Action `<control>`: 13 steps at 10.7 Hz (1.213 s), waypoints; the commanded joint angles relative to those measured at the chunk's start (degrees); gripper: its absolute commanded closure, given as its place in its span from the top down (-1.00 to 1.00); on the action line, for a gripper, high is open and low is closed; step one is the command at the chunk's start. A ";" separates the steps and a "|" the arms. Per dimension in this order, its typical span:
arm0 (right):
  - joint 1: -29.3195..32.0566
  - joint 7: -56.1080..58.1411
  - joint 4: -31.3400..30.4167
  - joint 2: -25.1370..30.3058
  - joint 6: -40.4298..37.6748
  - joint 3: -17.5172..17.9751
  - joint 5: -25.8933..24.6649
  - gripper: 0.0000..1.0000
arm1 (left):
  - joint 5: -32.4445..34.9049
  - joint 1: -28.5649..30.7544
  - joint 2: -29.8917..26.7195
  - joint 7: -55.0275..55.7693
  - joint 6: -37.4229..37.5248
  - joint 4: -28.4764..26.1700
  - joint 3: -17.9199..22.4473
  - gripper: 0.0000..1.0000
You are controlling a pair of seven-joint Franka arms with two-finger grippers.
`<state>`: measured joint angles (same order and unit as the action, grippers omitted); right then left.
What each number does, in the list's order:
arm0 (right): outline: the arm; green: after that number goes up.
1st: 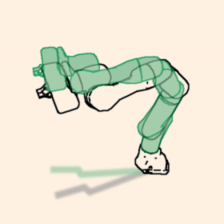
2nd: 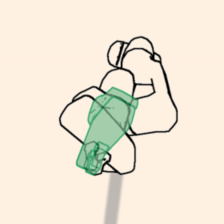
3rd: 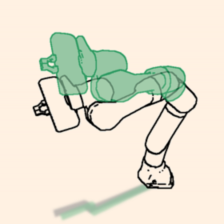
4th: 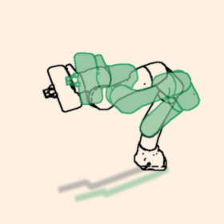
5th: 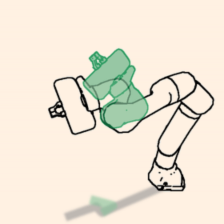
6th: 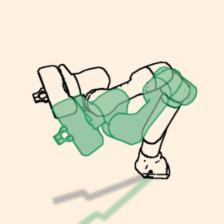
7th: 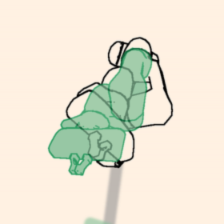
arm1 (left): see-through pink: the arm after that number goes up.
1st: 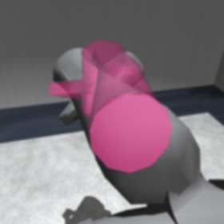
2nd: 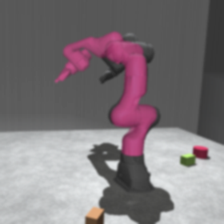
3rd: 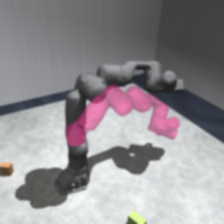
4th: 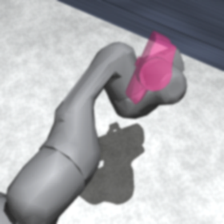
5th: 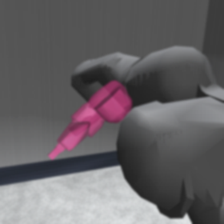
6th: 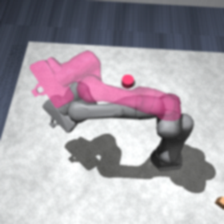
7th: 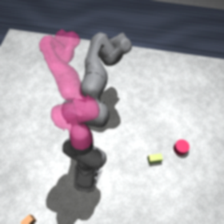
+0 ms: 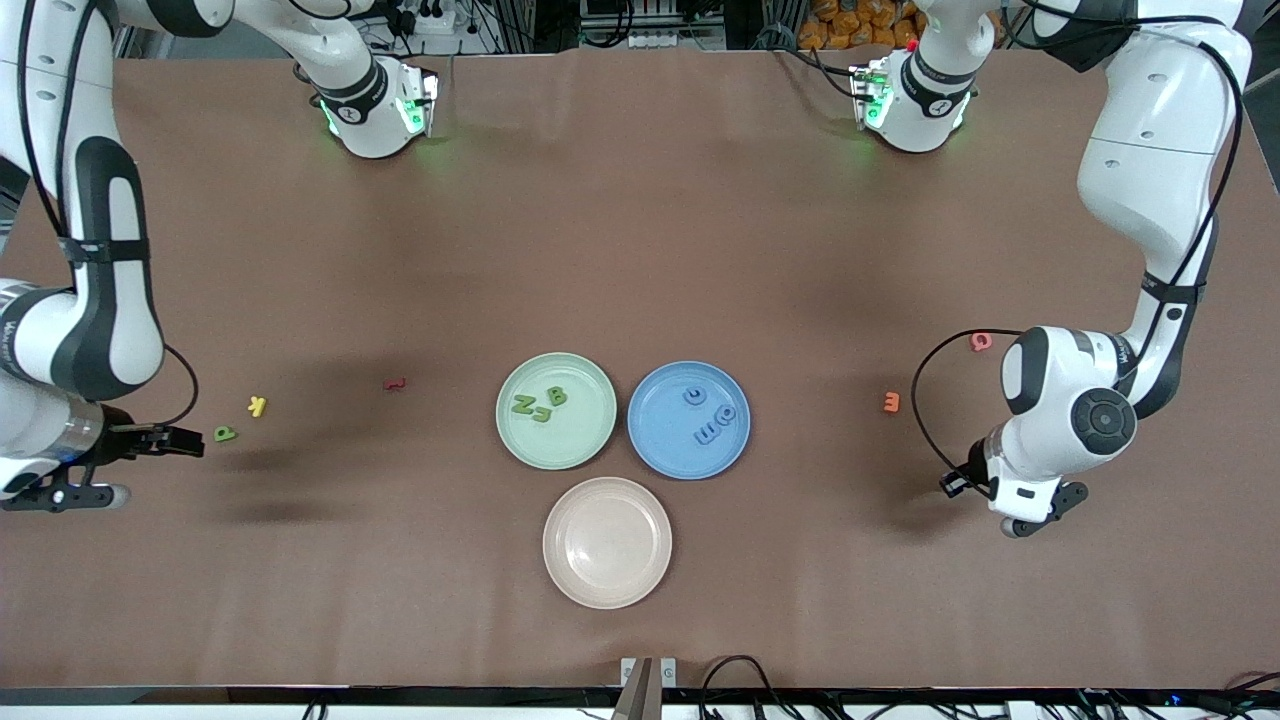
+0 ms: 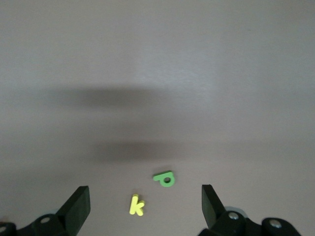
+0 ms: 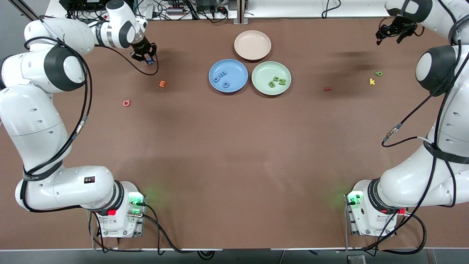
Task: Sort letters by color into matching plates
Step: 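Move the right gripper toward the yellow letters while the left gripper lowers to X, then carry the blue X onto the blue plate while the right gripper lowers to p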
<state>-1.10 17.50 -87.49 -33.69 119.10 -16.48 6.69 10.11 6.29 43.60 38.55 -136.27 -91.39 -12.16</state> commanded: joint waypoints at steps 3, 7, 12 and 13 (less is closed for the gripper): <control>2.07 -15.33 -1.11 0.46 3.24 0.75 0.78 1.00 | -0.80 -7.50 -2.38 18.45 2.32 -0.19 -2.34 -1.00; 1.98 -36.70 -2.85 -0.24 9.20 0.84 1.39 1.00 | -0.80 -15.24 -4.48 27.79 3.20 -0.11 -2.34 -1.00; 2.51 -53.86 -5.58 -1.38 17.73 0.84 7.64 1.00 | -0.97 -24.21 -5.19 32.99 3.29 0.24 -2.34 -1.00; 2.51 -55.45 -6.20 -1.73 18.79 0.84 7.64 1.00 | -0.89 -25.36 -5.19 33.86 3.29 0.24 -2.34 -1.00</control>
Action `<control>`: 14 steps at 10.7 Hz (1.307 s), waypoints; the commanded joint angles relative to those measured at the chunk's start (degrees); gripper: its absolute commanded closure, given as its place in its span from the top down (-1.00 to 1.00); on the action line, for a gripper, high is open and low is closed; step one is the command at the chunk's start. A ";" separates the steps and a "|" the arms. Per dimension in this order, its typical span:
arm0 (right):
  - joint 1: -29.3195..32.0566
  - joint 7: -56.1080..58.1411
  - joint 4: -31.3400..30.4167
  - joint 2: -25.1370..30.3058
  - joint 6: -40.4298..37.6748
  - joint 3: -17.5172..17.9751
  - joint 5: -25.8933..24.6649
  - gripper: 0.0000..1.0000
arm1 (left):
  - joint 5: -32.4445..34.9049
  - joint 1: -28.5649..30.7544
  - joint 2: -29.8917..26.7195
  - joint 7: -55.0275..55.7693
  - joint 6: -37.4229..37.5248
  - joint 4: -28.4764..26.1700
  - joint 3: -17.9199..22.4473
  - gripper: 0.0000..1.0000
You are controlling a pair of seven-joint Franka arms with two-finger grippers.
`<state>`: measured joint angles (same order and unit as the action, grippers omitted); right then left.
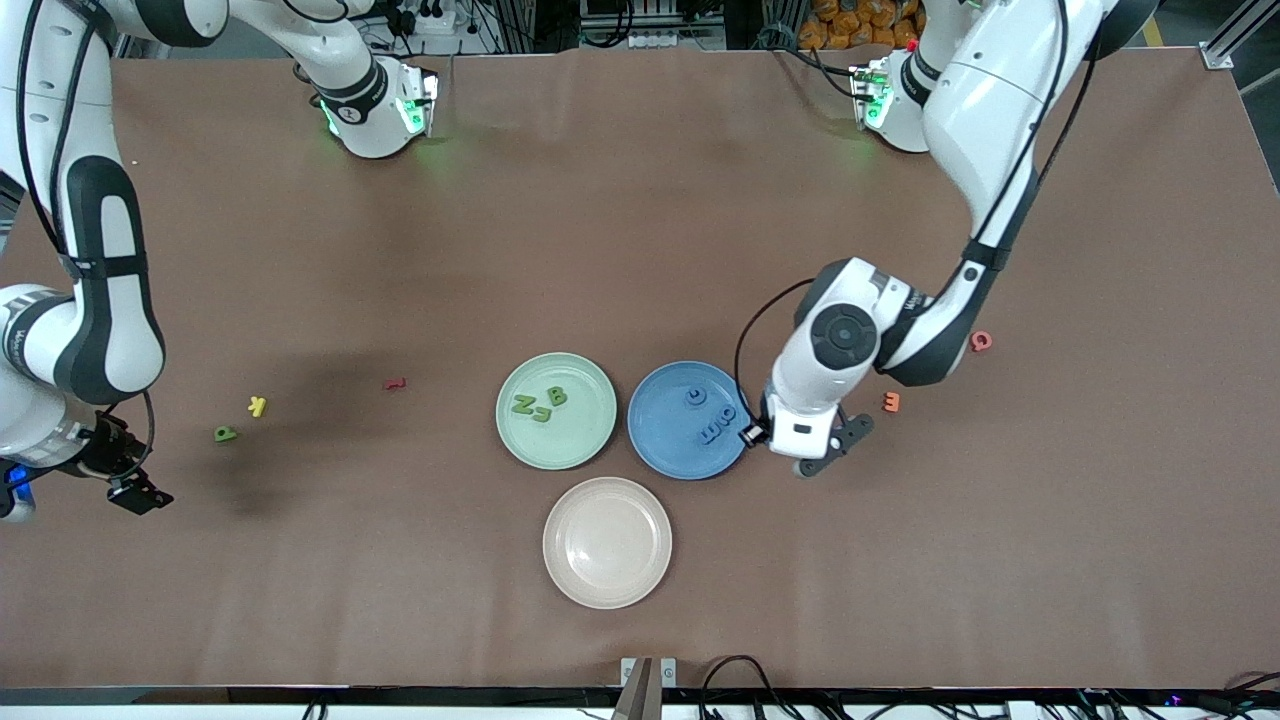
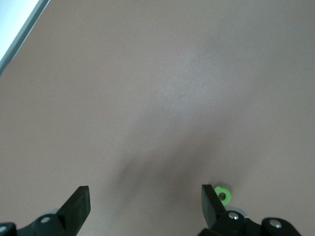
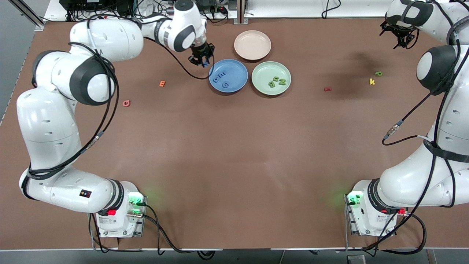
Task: Sort letters by color into matching plates
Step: 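Carry the blue X onto the blue plate while the right gripper lowers to p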
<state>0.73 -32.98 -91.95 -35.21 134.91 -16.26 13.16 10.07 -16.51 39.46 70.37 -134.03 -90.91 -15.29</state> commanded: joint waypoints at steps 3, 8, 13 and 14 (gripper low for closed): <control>1.29 -6.31 -4.98 -0.38 3.17 0.62 1.25 1.00 | -0.67 -4.49 -0.79 2.49 0.96 -0.23 0.78 -1.00; 1.73 -6.22 -9.90 -0.29 5.62 0.71 1.77 1.00 | -0.93 -7.30 -0.79 3.54 0.96 -0.23 0.78 -1.00; 1.64 -6.22 -12.46 -1.17 8.88 0.88 2.22 1.00 | -0.50 -11.53 -0.70 5.22 0.79 0.47 0.78 0.97; 1.64 -6.22 -12.81 -1.17 9.23 0.97 2.22 1.00 | -0.15 -11.53 -0.87 4.95 0.79 0.47 0.78 1.00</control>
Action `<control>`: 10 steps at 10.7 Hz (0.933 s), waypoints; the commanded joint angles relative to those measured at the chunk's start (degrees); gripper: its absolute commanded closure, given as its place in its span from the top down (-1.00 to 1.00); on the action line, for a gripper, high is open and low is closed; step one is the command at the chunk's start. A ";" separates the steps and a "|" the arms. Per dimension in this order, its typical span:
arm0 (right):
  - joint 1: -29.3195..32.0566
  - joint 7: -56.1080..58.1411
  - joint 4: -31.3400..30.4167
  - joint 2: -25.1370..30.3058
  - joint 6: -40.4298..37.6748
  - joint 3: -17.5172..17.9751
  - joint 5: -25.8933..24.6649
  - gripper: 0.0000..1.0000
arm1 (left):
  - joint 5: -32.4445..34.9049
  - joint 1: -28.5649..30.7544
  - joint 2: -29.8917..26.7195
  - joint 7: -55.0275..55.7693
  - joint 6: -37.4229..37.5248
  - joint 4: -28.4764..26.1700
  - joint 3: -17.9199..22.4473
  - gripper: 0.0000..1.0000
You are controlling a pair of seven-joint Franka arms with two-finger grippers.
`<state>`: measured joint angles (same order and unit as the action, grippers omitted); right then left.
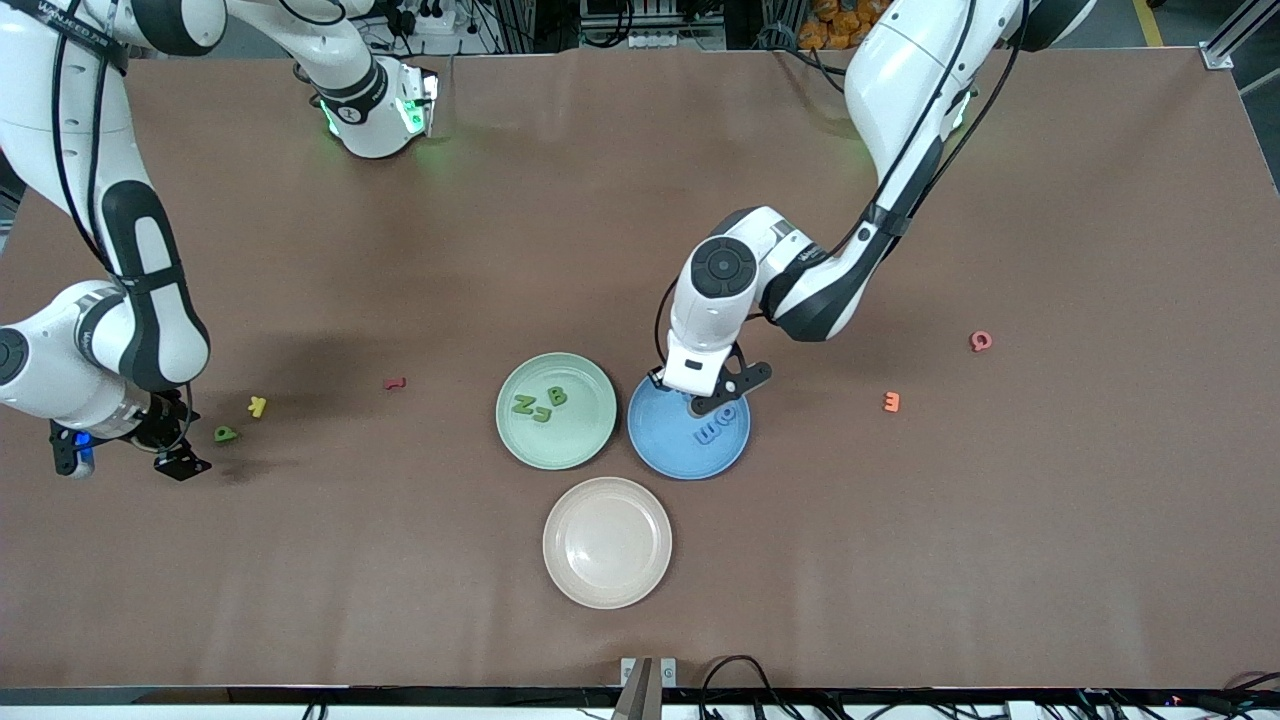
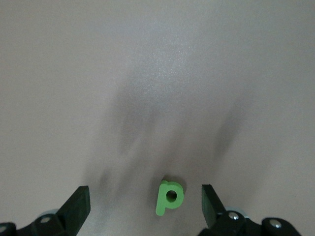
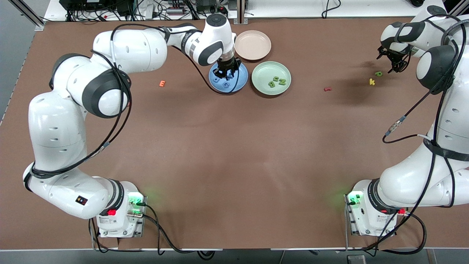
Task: Sort letters by color into matching plates
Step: 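Carry the blue X onto the blue plate while the right gripper lowers to p, then grasp the green p with the right gripper while the left gripper withdraws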
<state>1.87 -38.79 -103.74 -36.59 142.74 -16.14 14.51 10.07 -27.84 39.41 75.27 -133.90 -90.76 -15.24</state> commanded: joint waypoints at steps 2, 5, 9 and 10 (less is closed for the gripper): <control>0.33 -0.41 -1.38 -0.24 1.93 0.93 0.87 1.00 | 0.04 0.85 -1.09 -1.61 0.74 0.14 1.18 1.00; 0.24 -0.23 -3.05 -0.41 4.21 1.11 0.87 1.00 | -0.05 5.40 -3.37 -11.41 5.19 -0.21 1.71 1.00; 0.06 0.12 -5.07 -0.33 6.67 1.72 0.87 0.97 | -1.02 14.72 -6.54 -29.79 14.17 -0.47 0.83 1.00; 0.06 0.29 -5.16 -0.41 7.02 1.72 0.87 0.76 | -1.02 16.92 -6.98 -33.83 15.41 -1.08 0.66 1.00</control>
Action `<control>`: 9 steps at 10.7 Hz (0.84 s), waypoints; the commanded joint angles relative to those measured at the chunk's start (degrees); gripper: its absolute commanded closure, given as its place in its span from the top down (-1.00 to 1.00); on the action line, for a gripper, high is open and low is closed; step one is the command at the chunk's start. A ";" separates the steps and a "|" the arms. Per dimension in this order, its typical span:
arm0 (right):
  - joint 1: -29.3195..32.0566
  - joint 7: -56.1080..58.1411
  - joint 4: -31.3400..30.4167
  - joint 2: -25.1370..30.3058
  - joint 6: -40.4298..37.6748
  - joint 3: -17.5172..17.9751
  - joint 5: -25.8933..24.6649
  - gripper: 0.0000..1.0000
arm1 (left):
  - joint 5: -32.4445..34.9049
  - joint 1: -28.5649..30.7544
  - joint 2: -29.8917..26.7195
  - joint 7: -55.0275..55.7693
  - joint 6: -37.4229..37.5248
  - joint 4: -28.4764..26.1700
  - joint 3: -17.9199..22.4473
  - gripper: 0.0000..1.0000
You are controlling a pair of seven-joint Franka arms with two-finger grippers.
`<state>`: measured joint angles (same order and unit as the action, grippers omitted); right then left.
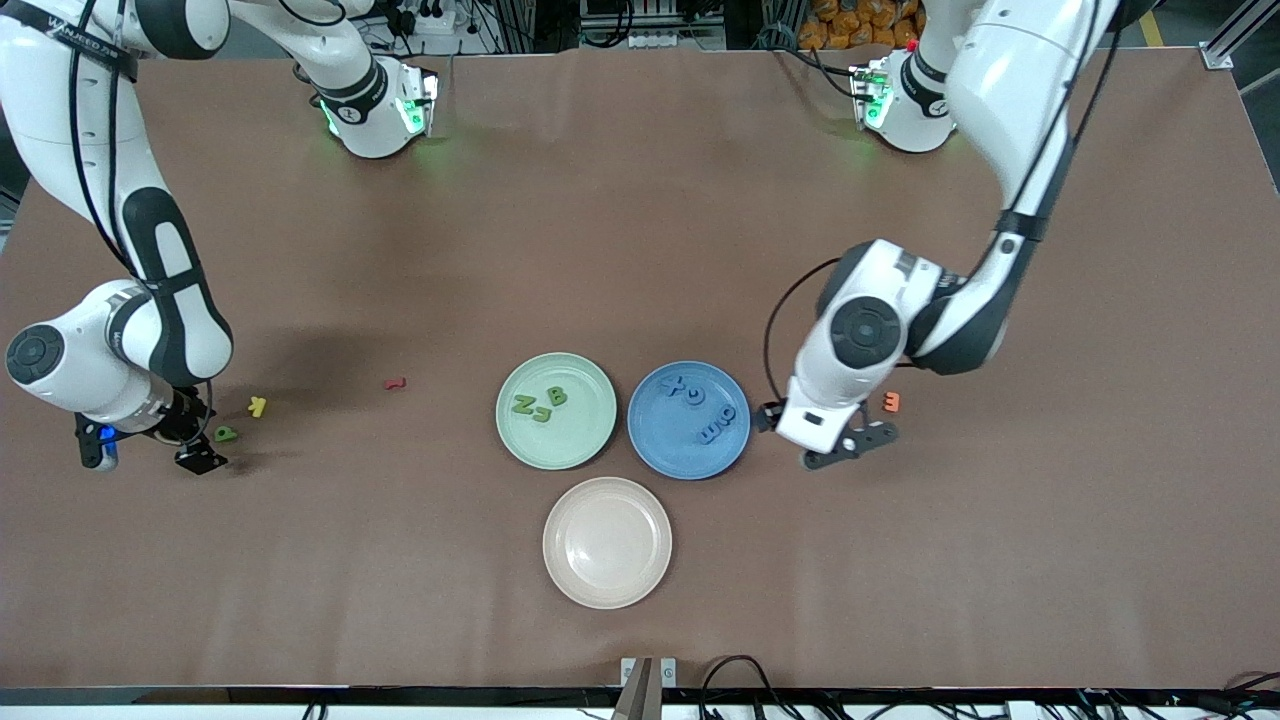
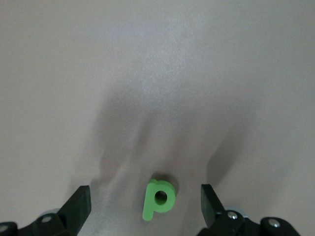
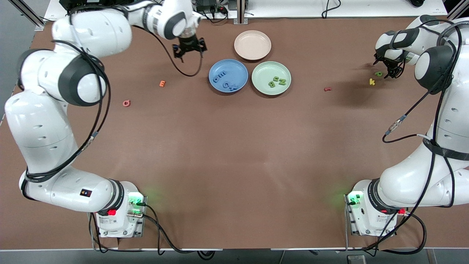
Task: Sort letters by color into matching plates
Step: 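Grasp the green p with the right gripper while the left gripper withdraws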
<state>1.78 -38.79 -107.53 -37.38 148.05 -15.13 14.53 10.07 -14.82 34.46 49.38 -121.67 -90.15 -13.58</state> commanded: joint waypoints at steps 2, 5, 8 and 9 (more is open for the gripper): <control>0.15 0.47 -1.45 0.47 1.80 0.89 0.85 0.31 | -1.11 9.08 -4.73 -15.50 4.59 -4.93 -3.45 1.00; 0.15 0.90 -1.63 0.47 1.80 0.89 0.76 -0.10 | -1.11 19.18 -10.53 -25.61 4.60 -13.18 -8.64 1.00; 0.24 3.19 -1.98 0.47 1.80 0.89 0.85 -0.37 | -1.11 27.37 -15.81 -30.92 4.51 -19.43 -14.69 1.00; 0.24 3.19 -1.98 0.47 1.80 0.89 0.85 -0.41 | -1.11 28.61 -17.04 -30.92 4.51 -21.28 -16.02 1.00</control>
<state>1.78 -36.97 -108.20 -37.25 148.84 -14.74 14.53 10.07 10.11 22.89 19.92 -117.00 -104.99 -25.40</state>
